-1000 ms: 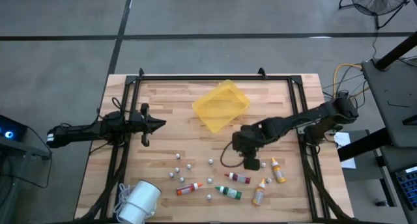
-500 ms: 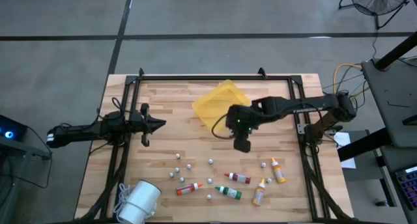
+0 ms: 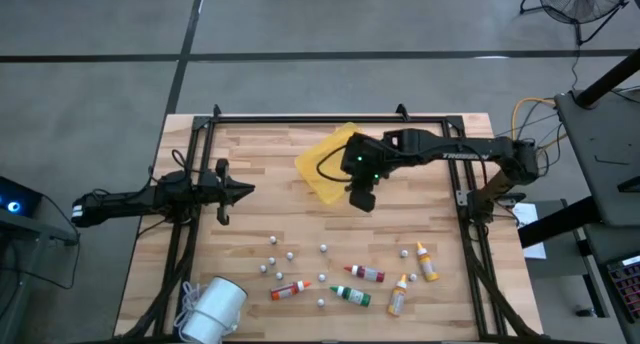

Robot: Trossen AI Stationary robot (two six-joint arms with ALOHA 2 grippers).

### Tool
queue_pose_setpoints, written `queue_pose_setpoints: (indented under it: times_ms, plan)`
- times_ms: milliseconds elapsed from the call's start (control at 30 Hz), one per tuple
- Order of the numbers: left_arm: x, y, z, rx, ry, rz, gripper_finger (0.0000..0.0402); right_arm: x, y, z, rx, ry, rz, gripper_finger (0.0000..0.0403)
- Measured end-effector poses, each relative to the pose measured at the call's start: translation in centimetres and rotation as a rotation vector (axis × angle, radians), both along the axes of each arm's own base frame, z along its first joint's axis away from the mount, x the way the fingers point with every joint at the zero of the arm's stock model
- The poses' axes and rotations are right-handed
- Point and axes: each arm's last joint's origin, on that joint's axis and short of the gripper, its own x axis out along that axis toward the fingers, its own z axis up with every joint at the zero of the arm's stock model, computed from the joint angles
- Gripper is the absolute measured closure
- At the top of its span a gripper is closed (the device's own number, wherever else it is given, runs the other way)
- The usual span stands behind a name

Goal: Pick & Place food coloring
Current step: Put the small red food coloring bottle into the yellow bin

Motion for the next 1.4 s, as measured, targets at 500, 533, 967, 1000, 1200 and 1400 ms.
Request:
queue_pose_setpoints:
  times_ms: [500,533,967,1000,1200,1400]
  plan:
    - [0.0,0.0,0.0,0.0,0.001,-0.001,0.0402,3.8,-3.0,-0.1,-0.06,0.078,0.075,0.0344]
    - [0.0,0.0,0.0,0.0,0.0,-0.001,0.0402,4.2,-3.2,-0.2,-0.065,0.083,0.085,0.0344]
    - [0.0,0.0,0.0,0.0,0.001,-0.001,0.0402,8.4,-4.6,-3.4,-0.136,0.206,0.208,0.0344]
    - [0.0,0.0,0.0,0.0,0.001,-0.001,0.0402,8.7,-4.6,-3.7,-0.148,0.215,0.211,0.0344]
    - [0.0,0.0,0.0,0.0,0.001,-0.001,0.0402,9.2,-4.9,-4.6,-0.167,0.236,0.236,0.0344]
    - [0.0,0.0,0.0,0.0,0.0,-0.001,0.0402,9.4,-5.0,-6.4,-0.176,0.291,0.257,0.0344]
